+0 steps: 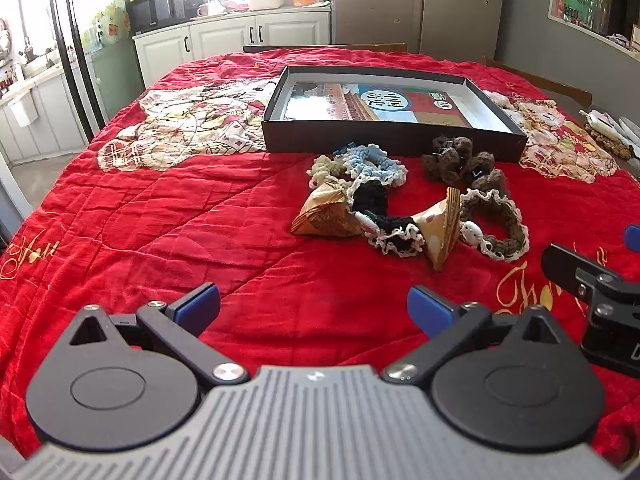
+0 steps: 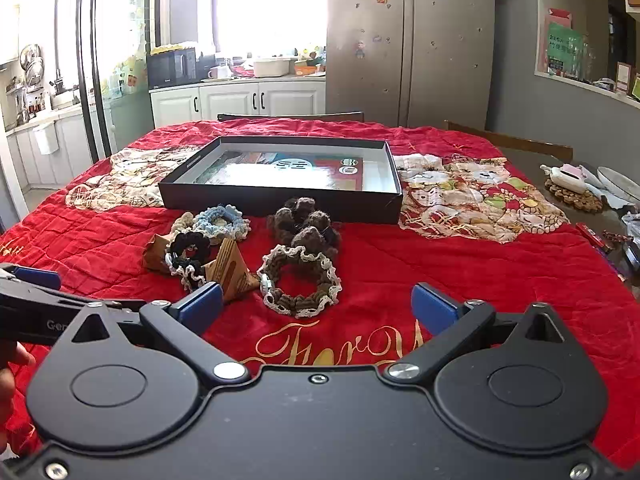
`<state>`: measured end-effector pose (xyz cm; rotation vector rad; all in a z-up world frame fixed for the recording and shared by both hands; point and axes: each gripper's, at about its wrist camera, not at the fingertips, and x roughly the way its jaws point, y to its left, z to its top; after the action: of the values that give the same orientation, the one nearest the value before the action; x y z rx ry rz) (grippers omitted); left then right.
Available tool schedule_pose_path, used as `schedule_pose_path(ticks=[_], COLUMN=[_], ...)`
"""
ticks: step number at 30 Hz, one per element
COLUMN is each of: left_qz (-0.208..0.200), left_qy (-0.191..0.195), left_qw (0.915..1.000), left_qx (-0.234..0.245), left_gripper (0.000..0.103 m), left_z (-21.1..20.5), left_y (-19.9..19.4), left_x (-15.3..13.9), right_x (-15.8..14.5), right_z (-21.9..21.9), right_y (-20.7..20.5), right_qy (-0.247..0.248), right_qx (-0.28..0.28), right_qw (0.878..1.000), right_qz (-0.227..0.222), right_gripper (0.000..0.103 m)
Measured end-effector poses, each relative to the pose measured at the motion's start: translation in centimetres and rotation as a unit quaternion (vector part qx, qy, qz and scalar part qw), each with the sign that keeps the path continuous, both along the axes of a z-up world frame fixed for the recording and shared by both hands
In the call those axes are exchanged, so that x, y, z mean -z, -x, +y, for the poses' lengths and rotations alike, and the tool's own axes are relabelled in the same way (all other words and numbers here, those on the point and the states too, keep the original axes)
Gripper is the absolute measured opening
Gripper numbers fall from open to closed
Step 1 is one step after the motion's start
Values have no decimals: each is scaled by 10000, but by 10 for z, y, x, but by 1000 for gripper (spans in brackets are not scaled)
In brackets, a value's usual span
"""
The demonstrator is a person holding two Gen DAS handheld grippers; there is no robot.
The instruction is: Organize objects
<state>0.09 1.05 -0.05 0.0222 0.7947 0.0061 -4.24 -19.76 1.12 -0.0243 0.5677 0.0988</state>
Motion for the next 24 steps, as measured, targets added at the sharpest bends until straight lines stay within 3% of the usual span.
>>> schedule_pose_path(ticks=[7,15,24], left_qz=[-171,-452,-301], left_qy=[230,694,1329], left_qw=[9994,9949,9885], left_qx=[200,583,660], left_gripper=[103,94,84], left_z=[7,14,15], left_y=[-5,-18,-42], left_x=[1,-1,0], right_x=[2,2,12], right_z=[-4,-8,-12], right_y=[-6,-17,-44], right_qy=[-6,117,130], right_qx=[7,-112,-297], right_qw=[10000,9998,9995], right_qz=[11,-138,-28], right_gripper=[91,77,60])
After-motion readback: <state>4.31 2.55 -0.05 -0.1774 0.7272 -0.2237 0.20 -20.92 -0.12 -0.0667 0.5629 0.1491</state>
